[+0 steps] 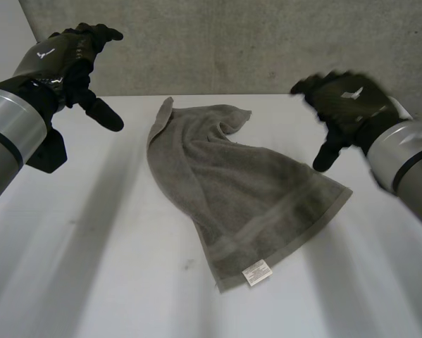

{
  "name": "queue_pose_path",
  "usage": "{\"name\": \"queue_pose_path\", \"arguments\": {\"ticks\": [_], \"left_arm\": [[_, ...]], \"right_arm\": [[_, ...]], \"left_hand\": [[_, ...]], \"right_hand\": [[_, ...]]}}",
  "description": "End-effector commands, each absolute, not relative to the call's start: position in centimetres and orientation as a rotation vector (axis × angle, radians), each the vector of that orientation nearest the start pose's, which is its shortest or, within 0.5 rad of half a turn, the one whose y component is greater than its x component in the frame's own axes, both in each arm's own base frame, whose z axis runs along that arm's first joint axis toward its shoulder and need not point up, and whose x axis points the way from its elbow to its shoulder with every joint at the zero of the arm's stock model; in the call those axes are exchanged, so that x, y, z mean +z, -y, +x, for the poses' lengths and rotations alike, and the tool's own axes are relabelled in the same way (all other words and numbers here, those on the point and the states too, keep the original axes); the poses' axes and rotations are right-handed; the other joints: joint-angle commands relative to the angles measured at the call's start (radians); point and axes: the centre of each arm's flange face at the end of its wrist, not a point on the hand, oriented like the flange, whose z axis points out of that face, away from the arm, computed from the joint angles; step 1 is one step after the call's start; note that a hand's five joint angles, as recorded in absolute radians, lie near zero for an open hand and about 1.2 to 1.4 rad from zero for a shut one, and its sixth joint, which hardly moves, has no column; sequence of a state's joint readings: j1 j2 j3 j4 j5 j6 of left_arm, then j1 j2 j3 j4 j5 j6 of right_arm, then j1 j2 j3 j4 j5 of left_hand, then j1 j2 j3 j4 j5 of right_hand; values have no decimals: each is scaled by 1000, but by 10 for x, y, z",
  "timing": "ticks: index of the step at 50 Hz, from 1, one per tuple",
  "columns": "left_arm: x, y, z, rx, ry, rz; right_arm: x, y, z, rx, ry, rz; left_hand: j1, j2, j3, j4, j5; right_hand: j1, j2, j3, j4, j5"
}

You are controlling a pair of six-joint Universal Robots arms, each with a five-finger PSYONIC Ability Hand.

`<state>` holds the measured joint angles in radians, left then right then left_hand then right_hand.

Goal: Fold the towel.

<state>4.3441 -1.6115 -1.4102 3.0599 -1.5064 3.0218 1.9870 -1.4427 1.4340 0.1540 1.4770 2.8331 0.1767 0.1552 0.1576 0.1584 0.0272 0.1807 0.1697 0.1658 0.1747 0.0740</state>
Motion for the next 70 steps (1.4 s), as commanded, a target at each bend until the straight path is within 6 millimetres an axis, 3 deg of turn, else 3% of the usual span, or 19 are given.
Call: {"name": "queue_pose_path", "arguments": {"ticks": [1,6,7,9,12,14,25,32,36,39,41,44,55,58,60,61,63,64,70], "left_arm": [[328,258,-244,-2479,-2482,386],[323,266,-240,-2456,-2486,360],[322,268,-239,-2449,-2490,356],[321,269,-239,-2446,-2491,354],[319,270,-240,-2440,-2497,357],[319,270,-240,-2440,-2497,357],[314,273,-240,-2420,-2511,354],[306,276,-242,-2389,-2536,355],[304,277,-242,-2379,-2545,358],[302,277,-242,-2370,-2552,359],[301,277,-242,-2368,-2554,359],[300,278,-243,-2366,-2555,359],[300,278,-243,-2364,-2557,359],[299,278,-243,-2361,-2559,359],[299,278,-243,-2361,-2559,359],[299,277,-243,-2359,-2560,359],[298,278,-243,-2355,-2564,359],[298,278,-243,-2355,-2564,359],[280,283,-246,-2276,-2616,381]], "right_arm": [[254,218,285,-1676,-2148,-927],[205,210,303,-1445,-2216,-795],[205,210,303,-1445,-2216,-795],[181,204,314,-1387,-2215,-775],[171,203,317,-1379,-2211,-771],[154,206,320,-1394,-2210,-759],[123,208,328,-1409,-2227,-649],[109,205,335,-1378,-2233,-671],[102,205,337,-1364,-2243,-678],[101,205,337,-1362,-2245,-679],[101,206,337,-1362,-2245,-679],[102,207,337,-1369,-2243,-675],[105,209,336,-1382,-2245,-671],[113,211,335,-1398,-2233,-664],[136,210,334,-1448,-2181,-666],[137,210,334,-1448,-2180,-666],[163,210,328,-1515,-2132,-695],[164,210,328,-1516,-2132,-695],[193,221,294,-1561,-2202,-841]], "left_hand": [[10,32,29,29,-15],[10,32,29,29,-15],[7,29,27,26,-18],[7,29,27,26,-18],[7,29,27,26,-18],[7,29,27,26,-18],[7,29,27,26,-18],[7,29,27,26,-18],[7,29,27,26,-18],[7,29,27,26,-18],[7,29,27,26,-18],[7,29,27,26,-18],[7,29,27,26,-18],[7,29,27,26,-18],[7,29,27,26,-18],[7,29,27,26,-18],[7,29,27,26,-18],[7,29,27,26,-18],[10,32,29,29,-15]], "right_hand": [[-6,5,9,0,-74],[-6,5,9,0,-74],[-6,5,9,0,-74],[-6,5,9,0,-74],[-6,5,9,0,-74],[13,24,28,19,-55],[121,133,136,127,54],[174,185,189,180,106],[388,399,403,394,320],[500,511,515,506,432],[766,777,781,772,698],[955,966,970,961,887],[1216,1227,1230,1222,1148],[1216,1227,1230,1222,1148],[1216,1227,1230,1222,1148],[1216,1227,1230,1222,1148],[1216,1227,1230,1222,1148],[1216,1227,1230,1222,1148],[1216,1227,1230,1222,1148]]}}
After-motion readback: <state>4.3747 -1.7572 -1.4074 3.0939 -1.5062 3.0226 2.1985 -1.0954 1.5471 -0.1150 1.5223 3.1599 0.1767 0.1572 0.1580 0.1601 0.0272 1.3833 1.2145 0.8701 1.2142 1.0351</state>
